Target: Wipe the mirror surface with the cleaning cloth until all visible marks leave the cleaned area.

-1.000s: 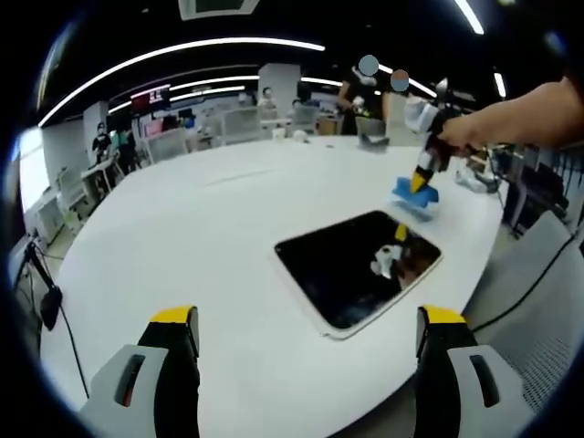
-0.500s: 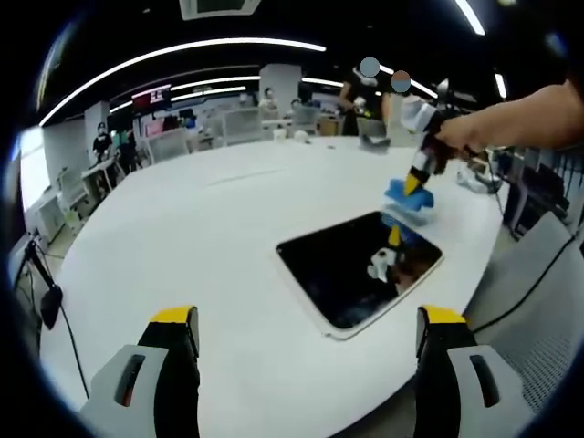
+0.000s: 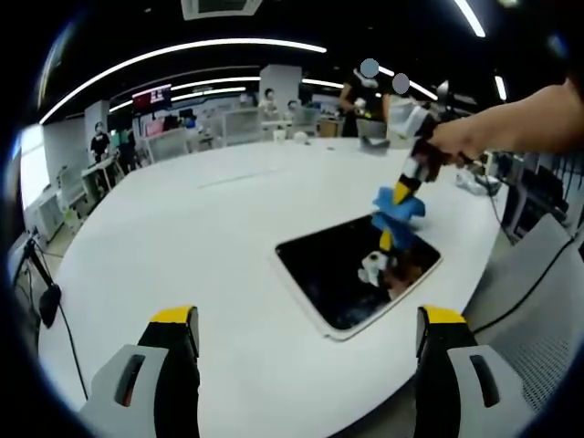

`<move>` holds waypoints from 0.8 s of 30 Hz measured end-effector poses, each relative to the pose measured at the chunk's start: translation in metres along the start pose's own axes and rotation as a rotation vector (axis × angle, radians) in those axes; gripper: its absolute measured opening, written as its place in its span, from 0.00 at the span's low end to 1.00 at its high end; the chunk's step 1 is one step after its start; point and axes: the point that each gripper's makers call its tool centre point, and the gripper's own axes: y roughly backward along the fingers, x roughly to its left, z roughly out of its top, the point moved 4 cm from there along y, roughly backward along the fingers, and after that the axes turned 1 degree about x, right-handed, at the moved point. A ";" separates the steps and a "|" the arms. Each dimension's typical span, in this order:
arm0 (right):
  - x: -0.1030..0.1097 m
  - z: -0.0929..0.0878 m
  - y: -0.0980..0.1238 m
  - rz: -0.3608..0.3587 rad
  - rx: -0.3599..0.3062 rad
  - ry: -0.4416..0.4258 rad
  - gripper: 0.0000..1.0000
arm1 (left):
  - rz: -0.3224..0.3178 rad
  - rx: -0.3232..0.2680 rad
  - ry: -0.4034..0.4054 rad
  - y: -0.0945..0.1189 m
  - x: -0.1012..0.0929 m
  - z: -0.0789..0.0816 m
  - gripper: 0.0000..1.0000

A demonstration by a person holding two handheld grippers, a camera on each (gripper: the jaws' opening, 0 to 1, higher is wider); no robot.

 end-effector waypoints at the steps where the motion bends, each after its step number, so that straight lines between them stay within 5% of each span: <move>1: 0.001 -0.001 -0.002 -0.007 0.008 0.006 0.02 | 0.000 0.001 0.002 0.000 0.000 0.000 0.99; 13: 0.012 -0.006 -0.023 -0.038 0.038 0.026 0.02 | -0.003 0.006 0.000 -0.001 -0.001 -0.001 0.99; 24: 0.024 0.001 -0.017 -0.050 0.032 0.055 0.02 | -0.007 0.005 0.000 -0.001 -0.001 -0.001 0.99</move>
